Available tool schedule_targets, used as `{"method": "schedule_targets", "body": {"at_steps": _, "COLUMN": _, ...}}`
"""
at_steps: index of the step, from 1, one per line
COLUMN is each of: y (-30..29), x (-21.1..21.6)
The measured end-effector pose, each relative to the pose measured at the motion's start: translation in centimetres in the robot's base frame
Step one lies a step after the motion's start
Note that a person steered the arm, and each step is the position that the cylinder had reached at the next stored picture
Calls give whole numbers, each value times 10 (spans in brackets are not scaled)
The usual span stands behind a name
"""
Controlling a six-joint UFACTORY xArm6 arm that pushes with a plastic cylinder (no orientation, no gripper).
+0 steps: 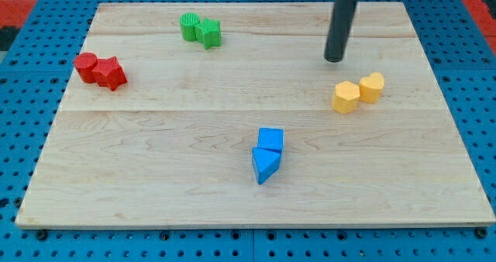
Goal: Drag the yellow heart downwards
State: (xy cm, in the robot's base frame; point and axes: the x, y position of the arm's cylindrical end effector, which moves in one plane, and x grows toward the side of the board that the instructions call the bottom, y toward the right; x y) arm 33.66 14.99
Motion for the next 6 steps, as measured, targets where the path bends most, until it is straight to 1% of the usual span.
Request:
{"method": "schedule_targets", "body": {"at_steps": 1, "y": 26, "x": 26}}
{"method": "schedule_targets", "body": {"at_steps": 3, "y": 33, "x": 106}}
{"method": "schedule_targets", "body": {"at_steps": 4, "y": 33, "x": 156}}
{"method": "schedule_targets", "body": {"at_steps": 5, "y": 36, "x": 142}}
{"method": "schedule_targets", "body": {"at_steps": 6, "y": 37, "x": 80}}
